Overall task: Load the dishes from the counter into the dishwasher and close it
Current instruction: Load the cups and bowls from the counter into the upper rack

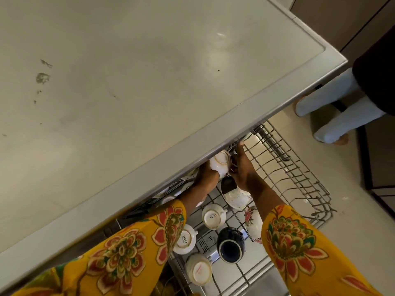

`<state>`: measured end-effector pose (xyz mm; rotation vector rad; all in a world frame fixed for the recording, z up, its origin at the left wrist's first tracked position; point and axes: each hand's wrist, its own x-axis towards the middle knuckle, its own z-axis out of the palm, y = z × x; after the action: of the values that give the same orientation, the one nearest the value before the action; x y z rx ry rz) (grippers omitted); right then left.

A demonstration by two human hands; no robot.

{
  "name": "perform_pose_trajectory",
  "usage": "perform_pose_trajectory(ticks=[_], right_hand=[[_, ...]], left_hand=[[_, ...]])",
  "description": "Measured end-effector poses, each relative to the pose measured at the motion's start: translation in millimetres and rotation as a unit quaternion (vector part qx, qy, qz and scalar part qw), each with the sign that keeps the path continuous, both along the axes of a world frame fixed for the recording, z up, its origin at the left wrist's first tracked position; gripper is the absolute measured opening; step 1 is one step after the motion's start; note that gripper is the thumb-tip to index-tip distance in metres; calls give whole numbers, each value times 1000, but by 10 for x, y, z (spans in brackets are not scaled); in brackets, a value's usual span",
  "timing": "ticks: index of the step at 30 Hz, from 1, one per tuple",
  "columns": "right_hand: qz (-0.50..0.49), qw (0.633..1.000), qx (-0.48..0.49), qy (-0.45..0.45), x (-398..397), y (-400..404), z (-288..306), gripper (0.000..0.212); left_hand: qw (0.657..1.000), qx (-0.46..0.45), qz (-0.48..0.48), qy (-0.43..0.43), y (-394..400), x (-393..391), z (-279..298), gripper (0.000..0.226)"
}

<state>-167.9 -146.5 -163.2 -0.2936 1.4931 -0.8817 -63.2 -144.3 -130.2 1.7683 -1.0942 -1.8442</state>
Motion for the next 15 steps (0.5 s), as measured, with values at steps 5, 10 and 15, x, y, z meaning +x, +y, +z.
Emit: perform_pose_trajectory(ticks=[5,10,15], right_hand=[[8,999,-35,1,-1,30,31,67],[-13,999,-30,-3,12,120,146,73],[-25,999,-40,15,47,289,359,67]], left_hand=[[999,-23,-39,10,20,-11,33,53],[999,-11,-32,21,75,58,-64,54],[999,-4,-8,51,215,208,-37,59]])
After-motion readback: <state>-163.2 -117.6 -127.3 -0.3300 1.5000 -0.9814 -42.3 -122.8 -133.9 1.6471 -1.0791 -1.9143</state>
